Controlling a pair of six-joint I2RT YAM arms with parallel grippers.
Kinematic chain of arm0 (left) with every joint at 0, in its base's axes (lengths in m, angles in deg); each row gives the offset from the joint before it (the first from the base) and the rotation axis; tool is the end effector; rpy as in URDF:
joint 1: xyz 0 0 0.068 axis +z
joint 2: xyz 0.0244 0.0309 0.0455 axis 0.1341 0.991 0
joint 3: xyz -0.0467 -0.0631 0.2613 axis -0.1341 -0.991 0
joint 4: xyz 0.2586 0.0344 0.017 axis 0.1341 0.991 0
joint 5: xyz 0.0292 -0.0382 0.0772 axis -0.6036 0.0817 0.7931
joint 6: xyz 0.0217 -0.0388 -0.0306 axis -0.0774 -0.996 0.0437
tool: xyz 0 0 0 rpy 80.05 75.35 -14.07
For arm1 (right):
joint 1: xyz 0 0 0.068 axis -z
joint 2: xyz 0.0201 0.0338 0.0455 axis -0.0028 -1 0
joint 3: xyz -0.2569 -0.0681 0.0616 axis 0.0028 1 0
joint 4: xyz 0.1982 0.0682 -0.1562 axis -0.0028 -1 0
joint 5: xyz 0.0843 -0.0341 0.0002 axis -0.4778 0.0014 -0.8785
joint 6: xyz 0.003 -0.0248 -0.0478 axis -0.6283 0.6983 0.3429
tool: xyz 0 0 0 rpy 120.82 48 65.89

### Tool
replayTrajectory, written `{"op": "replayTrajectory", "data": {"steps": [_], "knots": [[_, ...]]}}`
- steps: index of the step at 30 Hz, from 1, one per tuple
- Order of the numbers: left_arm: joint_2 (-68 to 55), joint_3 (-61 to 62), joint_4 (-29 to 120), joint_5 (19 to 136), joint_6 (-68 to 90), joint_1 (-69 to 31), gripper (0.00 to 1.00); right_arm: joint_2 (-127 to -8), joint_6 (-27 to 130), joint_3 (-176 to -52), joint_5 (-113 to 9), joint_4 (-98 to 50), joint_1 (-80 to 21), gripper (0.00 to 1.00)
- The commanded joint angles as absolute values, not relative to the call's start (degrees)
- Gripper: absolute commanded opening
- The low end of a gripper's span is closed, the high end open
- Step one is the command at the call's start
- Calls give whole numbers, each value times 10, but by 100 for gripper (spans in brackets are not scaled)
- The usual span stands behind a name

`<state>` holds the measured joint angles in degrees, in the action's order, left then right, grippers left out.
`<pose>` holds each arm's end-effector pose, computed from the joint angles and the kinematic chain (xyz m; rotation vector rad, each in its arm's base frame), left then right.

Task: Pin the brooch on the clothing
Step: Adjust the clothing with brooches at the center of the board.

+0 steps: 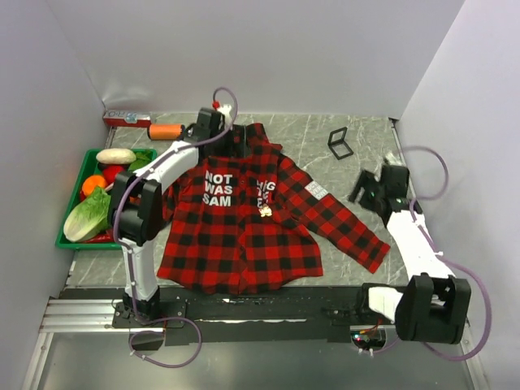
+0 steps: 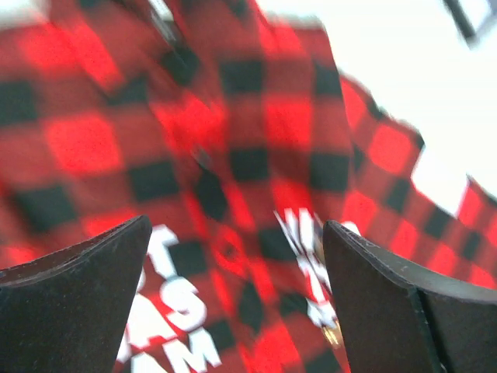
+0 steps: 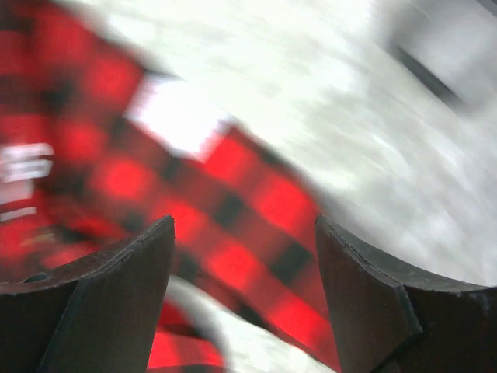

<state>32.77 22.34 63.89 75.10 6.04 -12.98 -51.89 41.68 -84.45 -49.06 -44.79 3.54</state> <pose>0.4350 -0.1715 0.2595 0.1797 2.2528 -0.5665 0.2436 -0.0128 0.2569 0.3626 2.2597 0.2169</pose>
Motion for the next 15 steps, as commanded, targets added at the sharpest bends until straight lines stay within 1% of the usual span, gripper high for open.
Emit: {"op": "replayTrajectory", "data": {"steps": [1, 5, 7, 11, 15], "knots": [[301, 154, 616, 656, 3, -124, 96, -488, 420, -804, -400, -508, 105, 83], [296, 121, 596, 645, 3, -124, 96, -488, 422, -785, -400, -532, 167, 85], [304, 116, 596, 651, 8, -124, 97, -479, 422, -767, -439, -523, 185, 85], [342, 129, 617, 656, 17, -124, 96, -493, 410, -762, -471, -528, 186, 87], [341, 125, 612, 656, 18, -124, 97, -509, 405, -764, -514, -528, 186, 86]]}}
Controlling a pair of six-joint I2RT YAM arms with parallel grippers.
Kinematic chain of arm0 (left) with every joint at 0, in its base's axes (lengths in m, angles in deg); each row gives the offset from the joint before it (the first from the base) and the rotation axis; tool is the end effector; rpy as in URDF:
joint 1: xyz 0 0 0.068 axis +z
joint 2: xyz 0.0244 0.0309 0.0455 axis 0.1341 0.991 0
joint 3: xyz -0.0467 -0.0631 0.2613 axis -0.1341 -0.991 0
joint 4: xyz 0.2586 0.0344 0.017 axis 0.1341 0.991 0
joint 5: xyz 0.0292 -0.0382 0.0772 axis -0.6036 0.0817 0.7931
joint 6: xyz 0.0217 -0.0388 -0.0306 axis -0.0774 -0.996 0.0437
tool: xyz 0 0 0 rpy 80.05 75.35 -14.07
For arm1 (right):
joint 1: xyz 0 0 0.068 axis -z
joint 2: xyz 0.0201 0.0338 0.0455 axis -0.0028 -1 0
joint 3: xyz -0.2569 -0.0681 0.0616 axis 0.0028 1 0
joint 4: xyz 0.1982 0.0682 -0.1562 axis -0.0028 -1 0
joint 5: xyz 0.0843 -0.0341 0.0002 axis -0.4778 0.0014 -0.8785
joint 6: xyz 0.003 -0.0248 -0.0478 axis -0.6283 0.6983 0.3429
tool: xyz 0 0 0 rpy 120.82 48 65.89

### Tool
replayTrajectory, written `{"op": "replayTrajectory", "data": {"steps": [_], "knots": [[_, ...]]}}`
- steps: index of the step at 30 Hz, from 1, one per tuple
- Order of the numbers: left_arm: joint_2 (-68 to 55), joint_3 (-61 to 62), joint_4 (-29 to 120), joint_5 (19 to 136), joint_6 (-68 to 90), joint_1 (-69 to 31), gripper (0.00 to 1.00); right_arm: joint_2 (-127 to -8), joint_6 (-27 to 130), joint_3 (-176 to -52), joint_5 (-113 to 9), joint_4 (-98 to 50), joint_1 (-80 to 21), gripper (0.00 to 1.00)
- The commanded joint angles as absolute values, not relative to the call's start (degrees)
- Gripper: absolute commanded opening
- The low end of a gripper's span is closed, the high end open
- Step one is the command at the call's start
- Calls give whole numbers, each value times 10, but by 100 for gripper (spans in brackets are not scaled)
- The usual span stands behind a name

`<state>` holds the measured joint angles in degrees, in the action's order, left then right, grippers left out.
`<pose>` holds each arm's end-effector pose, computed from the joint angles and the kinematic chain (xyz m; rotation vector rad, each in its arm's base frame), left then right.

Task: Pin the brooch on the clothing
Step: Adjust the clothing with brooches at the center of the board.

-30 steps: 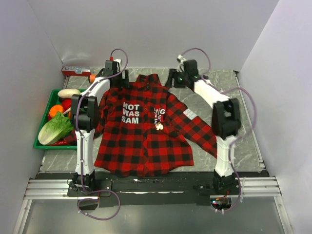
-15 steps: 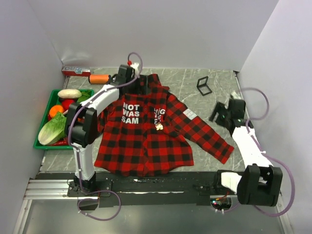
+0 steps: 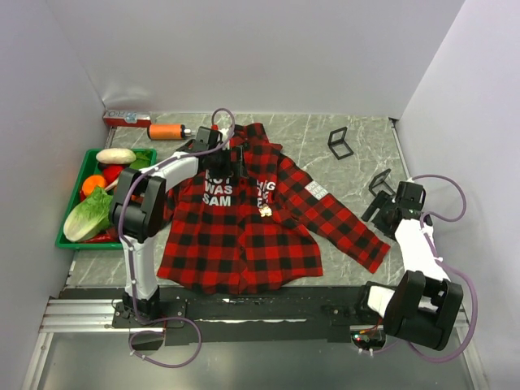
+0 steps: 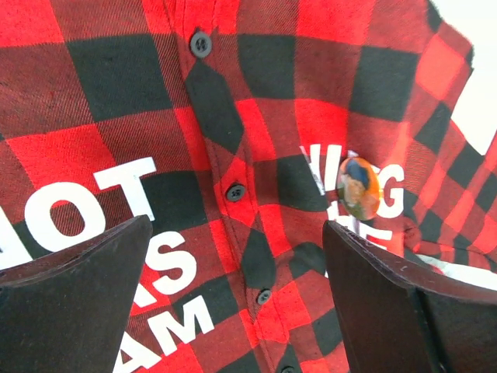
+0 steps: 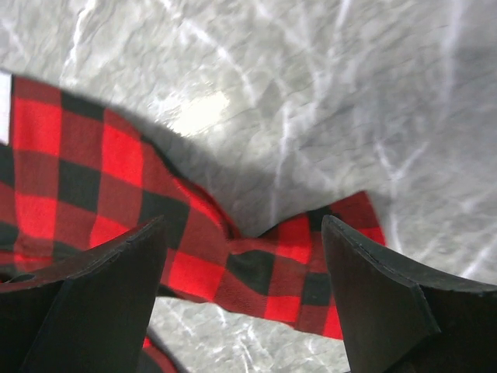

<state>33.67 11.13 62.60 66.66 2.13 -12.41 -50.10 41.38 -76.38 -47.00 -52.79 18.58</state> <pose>0.4137 -0.1641 0.1916 0.1454 2.4668 -0.7259 0.2014 -0.0665 0.2077 0.7594 2.4140 0.0514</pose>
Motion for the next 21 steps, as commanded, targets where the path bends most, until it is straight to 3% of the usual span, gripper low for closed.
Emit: {"op": "replayTrajectory", "data": {"steps": [1, 7, 13, 16, 21], "knots": [[340, 126, 613, 658, 21, -124, 96, -508, 404, -759, -527, -526, 186, 86], [345, 137, 626, 677, 32, -125, 96, -535, 394, -753, -517, -520, 185, 85], [346, 141, 636, 690, 34, -114, 96, -594, 381, -759, -498, -512, 170, 77], [339, 132, 631, 691, 36, -114, 96, -620, 385, -776, -481, -522, 170, 68], [349, 135, 640, 711, 46, -112, 96, -668, 395, -810, -462, -539, 170, 38]]}}
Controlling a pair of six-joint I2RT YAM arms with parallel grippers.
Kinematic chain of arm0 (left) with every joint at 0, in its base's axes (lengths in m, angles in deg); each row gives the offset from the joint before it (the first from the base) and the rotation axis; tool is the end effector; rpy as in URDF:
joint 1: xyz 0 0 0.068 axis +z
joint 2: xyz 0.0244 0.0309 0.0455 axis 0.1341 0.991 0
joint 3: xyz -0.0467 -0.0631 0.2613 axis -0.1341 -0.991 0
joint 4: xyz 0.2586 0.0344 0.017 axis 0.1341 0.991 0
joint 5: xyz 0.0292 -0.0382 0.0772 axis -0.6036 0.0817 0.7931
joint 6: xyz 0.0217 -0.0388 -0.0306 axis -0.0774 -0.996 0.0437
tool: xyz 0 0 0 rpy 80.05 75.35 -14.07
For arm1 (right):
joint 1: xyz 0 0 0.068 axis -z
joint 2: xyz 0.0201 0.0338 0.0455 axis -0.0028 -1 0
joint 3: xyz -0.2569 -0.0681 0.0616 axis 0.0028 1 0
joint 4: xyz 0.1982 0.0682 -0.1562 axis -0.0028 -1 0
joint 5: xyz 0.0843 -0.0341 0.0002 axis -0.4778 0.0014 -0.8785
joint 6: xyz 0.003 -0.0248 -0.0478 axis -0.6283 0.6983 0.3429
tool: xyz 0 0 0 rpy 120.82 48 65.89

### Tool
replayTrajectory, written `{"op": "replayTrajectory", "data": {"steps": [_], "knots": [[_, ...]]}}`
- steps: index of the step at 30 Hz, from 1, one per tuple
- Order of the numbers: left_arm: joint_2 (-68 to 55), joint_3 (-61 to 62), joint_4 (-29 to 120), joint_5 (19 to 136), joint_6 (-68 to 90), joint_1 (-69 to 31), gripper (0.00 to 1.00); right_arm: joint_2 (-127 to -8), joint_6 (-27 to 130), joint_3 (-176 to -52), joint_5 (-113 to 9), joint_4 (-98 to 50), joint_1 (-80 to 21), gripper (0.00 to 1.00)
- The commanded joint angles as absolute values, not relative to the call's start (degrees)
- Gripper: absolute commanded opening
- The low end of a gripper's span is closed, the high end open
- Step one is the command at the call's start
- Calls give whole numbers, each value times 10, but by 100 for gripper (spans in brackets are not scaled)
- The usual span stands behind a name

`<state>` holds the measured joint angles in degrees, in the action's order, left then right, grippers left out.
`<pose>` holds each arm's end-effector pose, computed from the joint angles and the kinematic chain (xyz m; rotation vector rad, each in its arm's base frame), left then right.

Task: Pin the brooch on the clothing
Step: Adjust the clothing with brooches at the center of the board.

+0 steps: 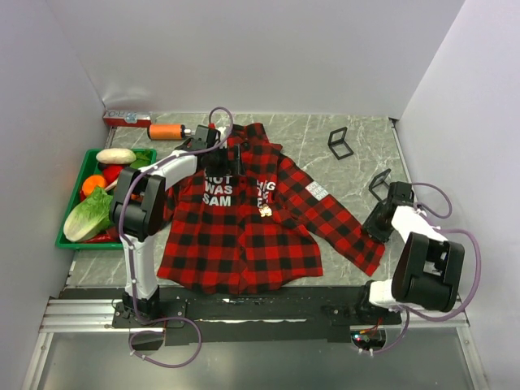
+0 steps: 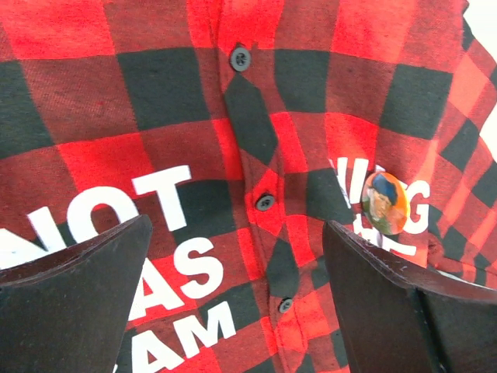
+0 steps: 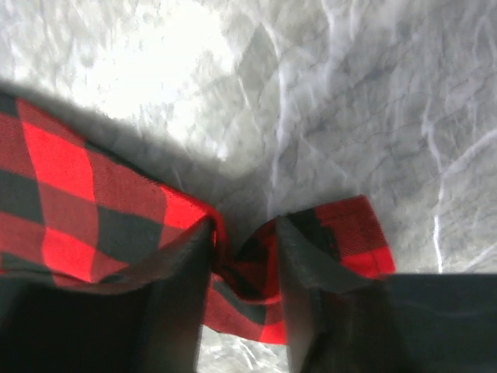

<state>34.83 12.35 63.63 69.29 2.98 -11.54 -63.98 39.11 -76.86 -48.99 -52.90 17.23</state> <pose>0.4203 -0.1576 0.1879 0.1195 2.4775 -0.6548 0.2209 -0.0661 0.1611 0.8509 2.6323 0.1259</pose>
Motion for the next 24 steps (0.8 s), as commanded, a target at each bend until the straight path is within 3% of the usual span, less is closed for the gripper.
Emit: {"op": "replayTrajectory", "data": {"steps": [1, 2, 5, 11, 24], "knots": [[351, 134, 640, 709, 46, -109, 96, -675, 399, -814, -459, -541, 170, 33], [354, 133, 639, 709, 46, -108, 96, -681, 401, -820, -456, -544, 170, 20], [357, 129, 634, 707, 44, -101, 96, -695, 411, -839, -442, -548, 172, 0], [381, 119, 632, 709, 44, -84, 96, -734, 433, -896, -332, -564, 173, 0], [408, 116, 634, 723, 51, -66, 97, -850, 464, -1022, -253, -565, 200, 0]]}}
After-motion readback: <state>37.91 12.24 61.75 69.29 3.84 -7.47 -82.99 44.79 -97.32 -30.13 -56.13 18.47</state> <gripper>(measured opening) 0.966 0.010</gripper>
